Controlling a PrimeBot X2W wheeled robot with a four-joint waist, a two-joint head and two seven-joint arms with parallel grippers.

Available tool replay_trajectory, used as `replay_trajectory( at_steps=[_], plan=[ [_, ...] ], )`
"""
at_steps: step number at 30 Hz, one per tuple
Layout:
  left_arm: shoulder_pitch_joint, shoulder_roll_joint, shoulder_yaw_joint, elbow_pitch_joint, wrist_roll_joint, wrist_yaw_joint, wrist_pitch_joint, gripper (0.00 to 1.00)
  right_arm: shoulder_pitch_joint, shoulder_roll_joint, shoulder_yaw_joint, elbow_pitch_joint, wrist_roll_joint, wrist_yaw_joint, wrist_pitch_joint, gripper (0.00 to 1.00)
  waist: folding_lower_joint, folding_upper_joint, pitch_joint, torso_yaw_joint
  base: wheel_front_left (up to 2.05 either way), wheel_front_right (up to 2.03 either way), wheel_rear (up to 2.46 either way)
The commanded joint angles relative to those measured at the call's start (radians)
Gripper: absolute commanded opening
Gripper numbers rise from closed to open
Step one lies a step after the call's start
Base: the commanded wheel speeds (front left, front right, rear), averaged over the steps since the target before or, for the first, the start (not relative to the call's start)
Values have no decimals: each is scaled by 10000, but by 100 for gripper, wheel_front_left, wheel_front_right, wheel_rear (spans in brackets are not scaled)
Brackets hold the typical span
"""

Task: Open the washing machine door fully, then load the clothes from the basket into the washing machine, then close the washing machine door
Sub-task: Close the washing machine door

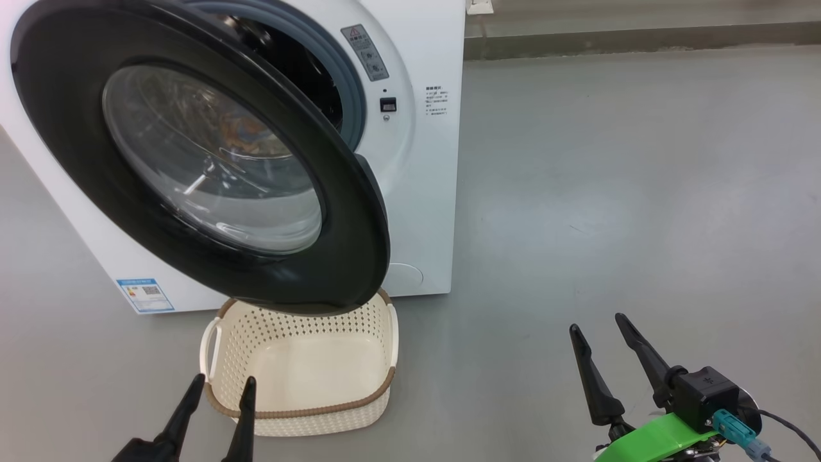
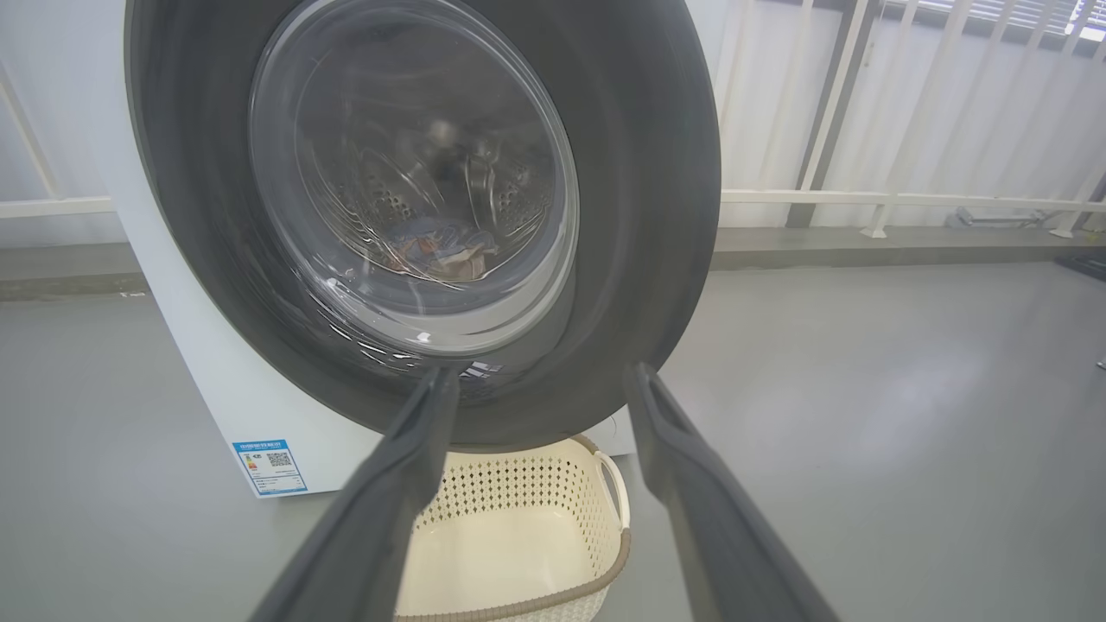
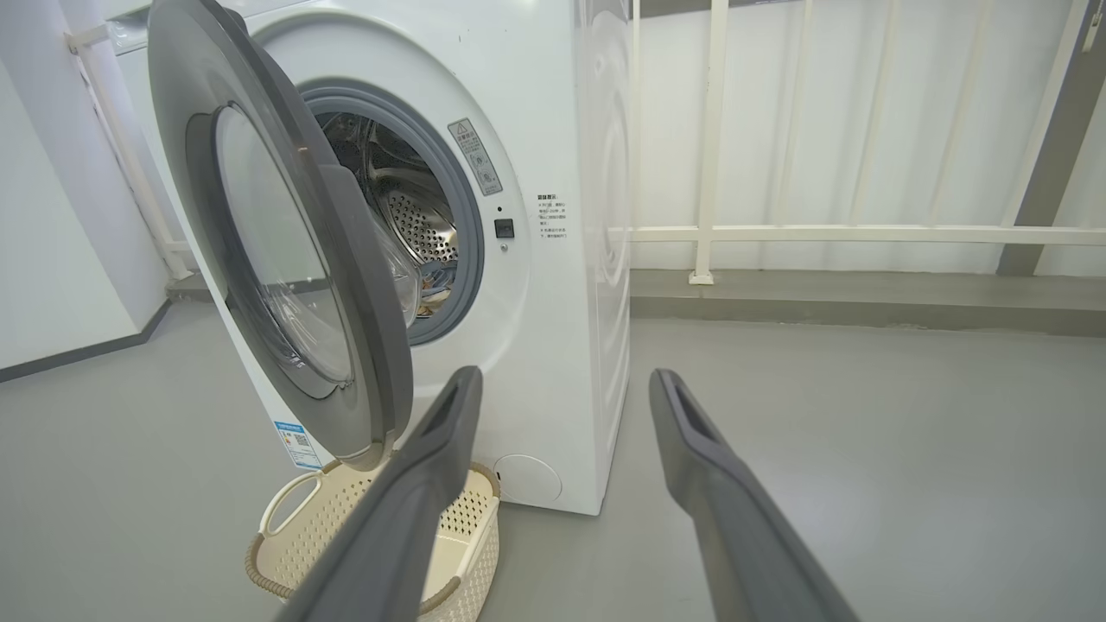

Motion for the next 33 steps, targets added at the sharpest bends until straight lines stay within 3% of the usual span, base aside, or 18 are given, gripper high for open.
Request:
replay_trajectory(
  at_steps=[1, 10, 11, 12, 13, 23, 33],
  plan=[
    [-339, 59, 336, -197, 105, -25, -65, 100, -240, 13, 261, -240, -57, 16, -120, 100, 0, 0, -9, 2, 0, 0, 0],
    [-322, 24, 309, -195, 109, -25, -65, 100, -250, 13, 255, -303, 30, 16, -120, 100, 0, 0, -29, 37, 0, 0, 0],
    [-323, 20, 299, -195, 109, -25, -65, 100, -251, 13, 259, -319, 34, 16, -120, 45, 0, 0, -23, 47, 0, 0, 0],
    [-325, 16, 290, -195, 109, -25, -65, 100, -253, 13, 258, -334, 26, 16, -120, 16, 0, 0, -15, 60, 0, 0, 0],
    [-329, 11, 281, -196, 107, -25, -65, 100, -256, 13, 272, -341, 16, 16, -120, 0, 0, 0, -3, 76, 0, 0, 0],
    [-554, 8, -49, -210, 68, -25, -65, 100, -697, 13, 401, -369, -231, 16, -120, 0, 0, 0, 450, 519, 0, 0, 0],
    [-1451, -65, -640, -35, -43, -25, -65, 100, -2314, -388, 1852, 69, -624, 16, -120, 0, 0, 0, 1568, 1325, 0, 0, 0]
  ],
)
